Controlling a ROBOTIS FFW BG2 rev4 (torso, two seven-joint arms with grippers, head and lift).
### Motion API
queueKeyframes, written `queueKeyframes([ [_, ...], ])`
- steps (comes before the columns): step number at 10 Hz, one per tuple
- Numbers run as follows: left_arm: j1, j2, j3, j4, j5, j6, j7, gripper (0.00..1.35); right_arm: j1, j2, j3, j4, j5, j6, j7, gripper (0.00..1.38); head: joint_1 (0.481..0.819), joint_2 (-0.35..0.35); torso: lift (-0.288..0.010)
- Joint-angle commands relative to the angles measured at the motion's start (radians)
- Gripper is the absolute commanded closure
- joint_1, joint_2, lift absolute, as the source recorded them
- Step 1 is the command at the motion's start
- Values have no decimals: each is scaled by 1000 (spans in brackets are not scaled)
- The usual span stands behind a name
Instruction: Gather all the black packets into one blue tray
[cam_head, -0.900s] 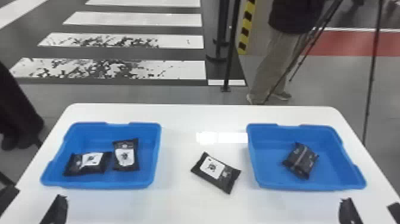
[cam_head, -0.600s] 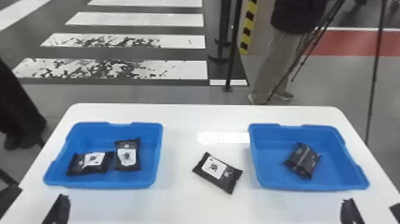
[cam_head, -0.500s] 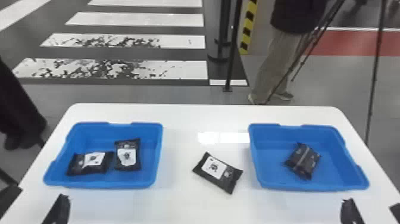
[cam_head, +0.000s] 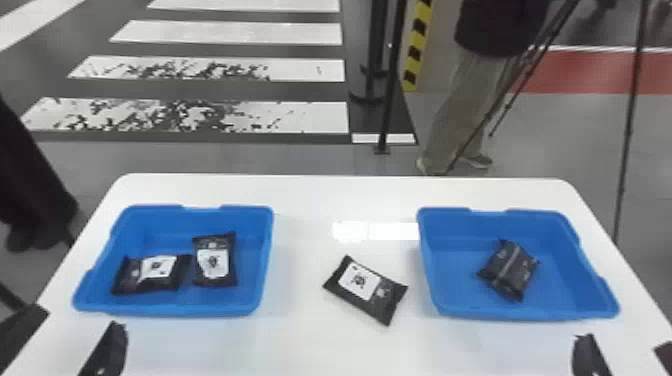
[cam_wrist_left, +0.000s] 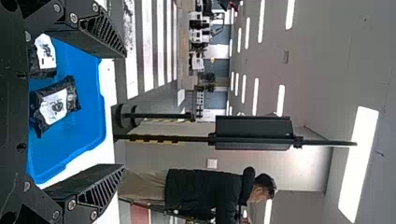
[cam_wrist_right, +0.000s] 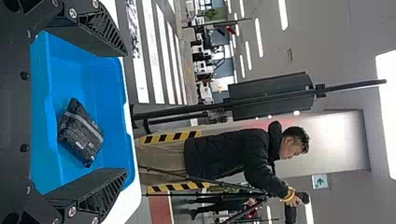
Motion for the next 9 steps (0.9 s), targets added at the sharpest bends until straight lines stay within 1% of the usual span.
queueKeyframes([
  [1, -38, 21, -28, -2, -18, 49, 0, 203, 1, 2, 0, 2, -3, 0, 0, 145, 695, -34, -110],
  [2, -75, 40, -62, -2, -42, 79, 0, 202, -2, 2, 0, 0, -3, 0, 0, 145, 695, -51, -110],
  [3, -112, 68, -107, -2, -58, 123, 0, 202, -2, 2, 0, 2, -3, 0, 0, 145, 695, -65, -110],
  [4, -154, 91, -149, -2, -83, 177, -2, 202, -2, 2, 0, 2, -5, 0, 0, 145, 695, -96, -110],
  [5, -203, 111, -187, -2, -115, 253, -8, 202, -4, 2, 0, 5, -7, 0, 2, 145, 695, -143, -110],
  [6, -249, 123, -209, -2, -165, 329, -23, 202, -7, 2, 0, 7, -11, 0, 2, 145, 695, -184, -110],
  [7, -296, 122, -215, 0, -239, 408, -45, 202, -7, 2, 0, 7, -13, 0, 2, 145, 695, -217, -110],
  [8, -340, 116, -219, 10, -295, 481, -66, 203, -7, 2, 0, 7, -15, 0, 2, 145, 695, -229, -110],
  [9, -409, 129, -269, 54, -321, 533, -75, 203, -7, 2, 0, 10, -17, 0, 3, 145, 695, -236, -110],
])
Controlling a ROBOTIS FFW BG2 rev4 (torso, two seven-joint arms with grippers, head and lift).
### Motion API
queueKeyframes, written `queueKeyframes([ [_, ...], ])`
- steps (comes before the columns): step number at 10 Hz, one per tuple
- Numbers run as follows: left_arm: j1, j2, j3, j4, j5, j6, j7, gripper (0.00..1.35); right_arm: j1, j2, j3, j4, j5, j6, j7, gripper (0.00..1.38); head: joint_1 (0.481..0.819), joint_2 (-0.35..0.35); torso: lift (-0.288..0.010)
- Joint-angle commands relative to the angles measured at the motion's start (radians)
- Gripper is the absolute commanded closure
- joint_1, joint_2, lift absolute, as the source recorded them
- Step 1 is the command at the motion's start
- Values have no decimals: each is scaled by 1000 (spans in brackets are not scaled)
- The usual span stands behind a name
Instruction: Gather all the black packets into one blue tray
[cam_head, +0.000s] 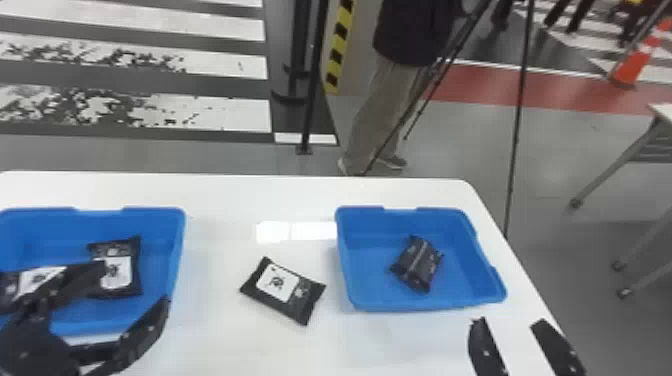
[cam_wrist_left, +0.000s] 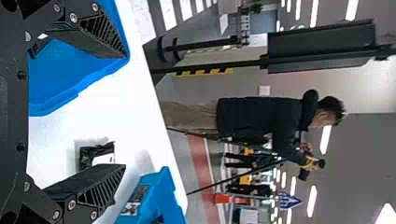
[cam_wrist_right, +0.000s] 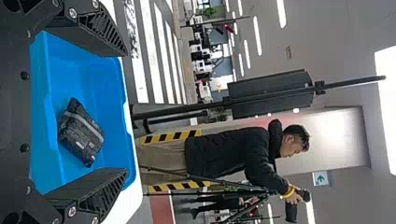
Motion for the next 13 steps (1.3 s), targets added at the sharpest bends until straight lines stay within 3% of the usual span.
queueKeyframes([
  [1, -107, 30, -99, 86, -11, 38, -3, 199, 0, 2, 0, 3, -4, 0, 1, 145, 695, -240, -110],
  [3, -267, 75, -279, 240, 43, 31, -3, 186, -5, 2, 0, 6, -8, 0, 1, 145, 695, -314, -110],
  [5, -373, 87, -392, 341, 43, 75, 0, 183, -7, 2, 0, 10, -8, 0, 4, 145, 695, -350, -110],
  [7, -449, 82, -448, 432, -3, 127, 9, 180, -7, 2, 0, 15, -14, 0, 5, 145, 695, -350, -110],
  [13, -643, 47, -592, 712, -76, 117, 43, 177, -12, 2, 4, 30, -16, 0, 10, 145, 695, -350, -110],
])
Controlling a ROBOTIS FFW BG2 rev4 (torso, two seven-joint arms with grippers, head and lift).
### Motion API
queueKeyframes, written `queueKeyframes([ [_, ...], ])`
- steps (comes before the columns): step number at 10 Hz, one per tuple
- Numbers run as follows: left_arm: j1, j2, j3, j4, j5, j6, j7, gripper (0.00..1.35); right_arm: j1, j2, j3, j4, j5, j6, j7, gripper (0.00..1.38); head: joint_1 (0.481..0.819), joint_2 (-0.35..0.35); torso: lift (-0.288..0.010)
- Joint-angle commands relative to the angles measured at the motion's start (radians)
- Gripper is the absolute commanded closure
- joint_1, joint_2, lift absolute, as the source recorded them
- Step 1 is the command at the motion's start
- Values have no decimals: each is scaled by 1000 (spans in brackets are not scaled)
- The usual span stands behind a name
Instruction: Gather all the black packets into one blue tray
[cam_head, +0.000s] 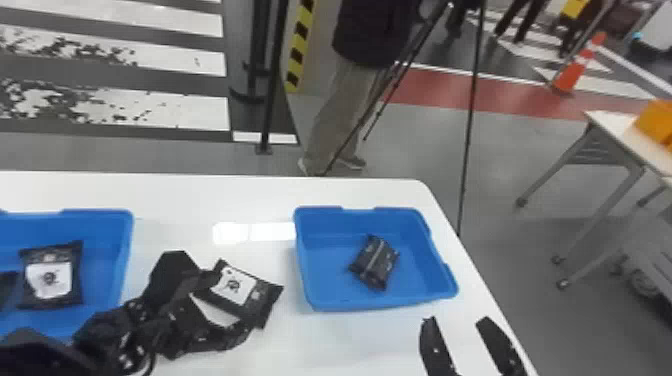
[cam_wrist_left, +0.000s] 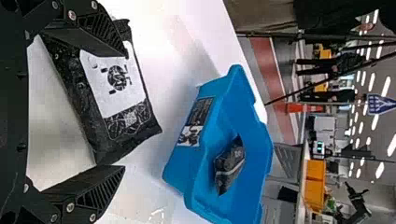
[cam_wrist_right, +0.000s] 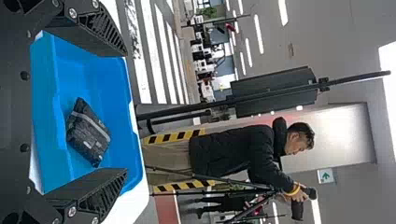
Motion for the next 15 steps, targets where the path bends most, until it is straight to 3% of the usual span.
queueKeyframes([
  [1, -38, -12, -24, 63, -29, 3, 5, 194, -2, 2, 3, 4, -2, 0, 1, 145, 695, -350, -110],
  [2, -52, -19, -28, 103, -41, 10, 8, 306, -2, 2, 3, 9, -4, 0, 3, 145, 695, -350, -110],
  [4, -65, -33, -18, 144, -39, 42, 25, 766, -2, 2, 3, 12, -8, 0, 6, 145, 695, -350, -110],
  [7, -62, -33, -22, 147, -89, 50, 16, 820, -2, 2, 3, 16, -12, 0, 7, 145, 695, -350, -110],
  [8, -60, -33, -24, 147, -121, 47, 19, 1246, -2, 2, 5, 19, -12, 0, 7, 145, 695, -350, -110],
  [9, -55, -35, -16, 147, -121, 35, 23, 1194, -2, 2, 5, 19, -14, 0, 9, 145, 695, -350, -110],
  [13, -1, -32, 120, 98, -119, -139, 25, 1208, 0, 2, 5, 16, -20, 0, 12, 145, 695, -350, -110],
  [15, 26, -30, 165, 56, -115, -179, 23, 1208, 0, 2, 7, 16, -20, 0, 12, 145, 695, -350, -110],
])
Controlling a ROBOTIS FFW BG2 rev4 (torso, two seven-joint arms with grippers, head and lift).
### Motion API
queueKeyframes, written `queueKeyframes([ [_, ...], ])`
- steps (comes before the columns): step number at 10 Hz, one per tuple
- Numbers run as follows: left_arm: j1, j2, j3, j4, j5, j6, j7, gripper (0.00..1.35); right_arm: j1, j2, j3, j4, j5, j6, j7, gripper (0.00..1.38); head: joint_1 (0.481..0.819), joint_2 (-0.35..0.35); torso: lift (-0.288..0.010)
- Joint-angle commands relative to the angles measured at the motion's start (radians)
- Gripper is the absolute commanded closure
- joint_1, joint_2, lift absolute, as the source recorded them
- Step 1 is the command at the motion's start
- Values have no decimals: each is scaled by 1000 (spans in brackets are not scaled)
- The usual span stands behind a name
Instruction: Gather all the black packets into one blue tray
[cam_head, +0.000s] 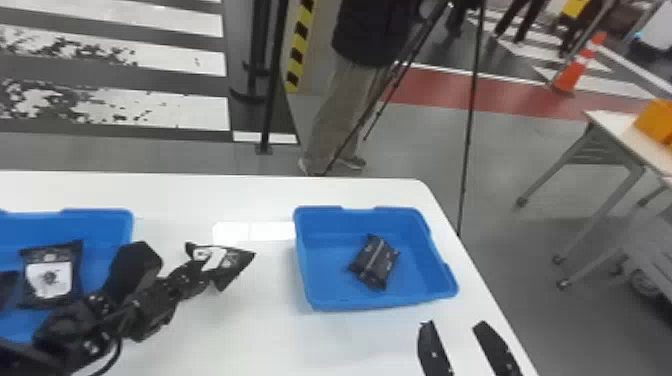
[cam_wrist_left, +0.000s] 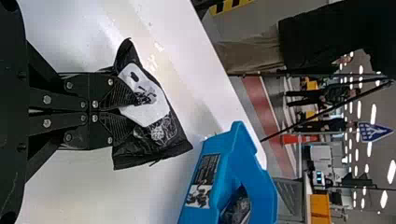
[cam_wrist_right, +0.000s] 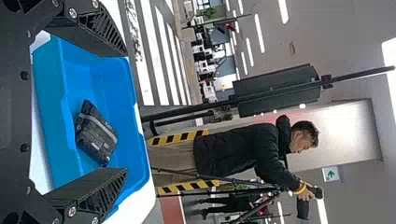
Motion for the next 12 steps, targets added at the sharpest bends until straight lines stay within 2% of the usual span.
queueKeyframes([
  [1, 44, 4, 37, -81, 3, -27, -5, 1208, 0, 2, 1, 0, -2, 0, 0, 145, 695, -350, -110],
  [3, 132, 7, 123, -273, -25, -42, -13, 1208, -2, 2, 5, 0, -2, 0, 0, 145, 695, -350, -110],
  [5, 248, 3, 270, -455, -89, -27, -17, 1208, -2, 2, 7, 0, -2, 5, 0, 145, 695, -337, -110],
  [7, 331, -1, 414, -513, -103, -32, -25, 1208, -7, 2, 7, 0, -2, 15, 8, 145, 695, -249, -110],
  [9, 385, -1, 518, -540, -111, -34, -36, 1196, -10, 2, 9, 3, -2, 17, 12, 145, 695, -138, -110],
  [10, 400, -2, 556, -540, -113, -34, -43, 1070, -12, 2, 9, 5, -2, 20, 14, 145, 695, -112, -110],
  [12, 434, -16, 633, -540, -105, -29, -50, 145, -19, 2, 11, 7, 4, 25, 22, 145, 695, -31, -110],
])
